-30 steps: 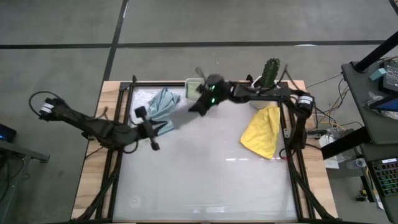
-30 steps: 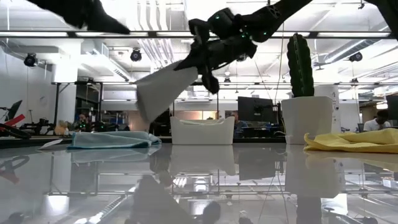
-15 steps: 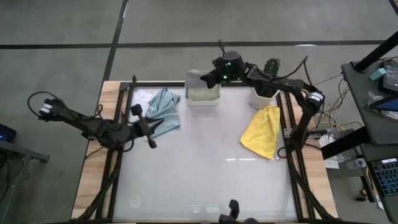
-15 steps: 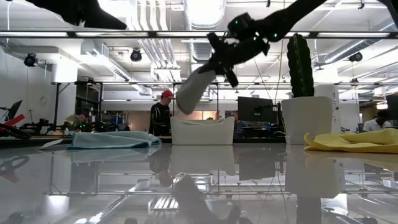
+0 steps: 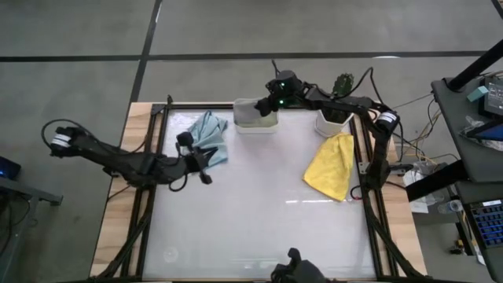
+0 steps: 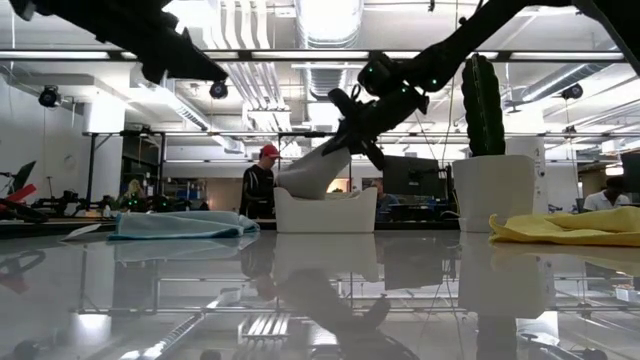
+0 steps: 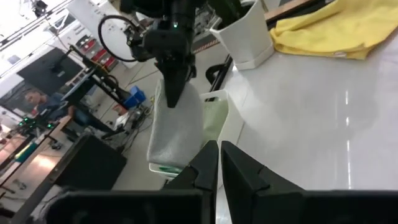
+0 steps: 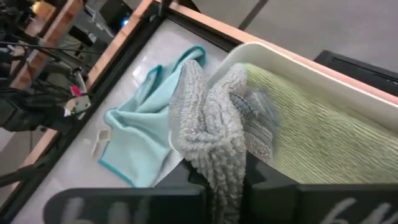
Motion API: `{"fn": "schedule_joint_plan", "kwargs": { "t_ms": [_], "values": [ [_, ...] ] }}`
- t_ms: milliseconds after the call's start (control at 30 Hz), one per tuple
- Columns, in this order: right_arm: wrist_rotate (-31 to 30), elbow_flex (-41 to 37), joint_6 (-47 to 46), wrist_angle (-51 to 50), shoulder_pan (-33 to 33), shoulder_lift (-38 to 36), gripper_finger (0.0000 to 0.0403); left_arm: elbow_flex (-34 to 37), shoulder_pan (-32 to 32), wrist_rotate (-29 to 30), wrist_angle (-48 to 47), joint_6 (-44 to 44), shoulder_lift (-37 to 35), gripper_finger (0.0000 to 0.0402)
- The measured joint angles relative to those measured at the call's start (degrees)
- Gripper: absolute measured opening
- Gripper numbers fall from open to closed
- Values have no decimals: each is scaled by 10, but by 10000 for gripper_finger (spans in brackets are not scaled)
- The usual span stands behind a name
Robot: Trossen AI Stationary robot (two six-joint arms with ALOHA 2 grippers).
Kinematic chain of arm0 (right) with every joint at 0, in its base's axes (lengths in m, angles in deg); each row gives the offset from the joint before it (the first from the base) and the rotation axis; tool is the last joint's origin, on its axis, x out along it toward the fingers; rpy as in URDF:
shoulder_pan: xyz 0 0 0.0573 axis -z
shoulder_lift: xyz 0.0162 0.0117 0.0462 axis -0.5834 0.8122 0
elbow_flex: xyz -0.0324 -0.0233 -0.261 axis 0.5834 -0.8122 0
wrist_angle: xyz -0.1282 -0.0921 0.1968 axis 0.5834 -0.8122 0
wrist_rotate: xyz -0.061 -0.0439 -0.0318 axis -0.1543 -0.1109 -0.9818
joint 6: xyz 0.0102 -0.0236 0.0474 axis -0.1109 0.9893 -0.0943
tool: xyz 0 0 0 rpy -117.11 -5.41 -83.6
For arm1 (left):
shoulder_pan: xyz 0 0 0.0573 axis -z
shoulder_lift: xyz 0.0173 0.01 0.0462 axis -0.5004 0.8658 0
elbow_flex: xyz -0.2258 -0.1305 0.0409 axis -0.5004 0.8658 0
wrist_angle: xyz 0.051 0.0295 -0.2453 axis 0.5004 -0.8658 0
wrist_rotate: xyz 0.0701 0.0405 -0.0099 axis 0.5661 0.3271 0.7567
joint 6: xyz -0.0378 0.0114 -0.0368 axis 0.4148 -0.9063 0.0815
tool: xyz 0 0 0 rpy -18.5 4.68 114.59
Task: Fold microfiber towels
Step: Put the gray cloth into the bin
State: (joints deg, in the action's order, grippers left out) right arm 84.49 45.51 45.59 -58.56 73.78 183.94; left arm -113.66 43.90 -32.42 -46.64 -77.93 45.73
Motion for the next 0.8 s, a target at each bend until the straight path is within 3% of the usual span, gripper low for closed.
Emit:
{"fn": "schedule_joint_plan", "kwargs": {
  "t_ms": [167, 333, 533, 800],
  "values": [
    [-8, 0, 10, -26, 7, 0, 13, 0, -32, -12, 40, -2, 40, 6],
    [-62, -1, 34, -58, 7, 0, 13, 0, -76, -101, 100, -1, 82, 6],
    [-64, -1, 39, -60, 6, 0, 14, -13, -123, -171, 140, 0, 137, 6],
    [-63, -1, 46, -76, 3, 0, 83, -64, -234, -326, 142, 0, 197, 6]
  ]
}}
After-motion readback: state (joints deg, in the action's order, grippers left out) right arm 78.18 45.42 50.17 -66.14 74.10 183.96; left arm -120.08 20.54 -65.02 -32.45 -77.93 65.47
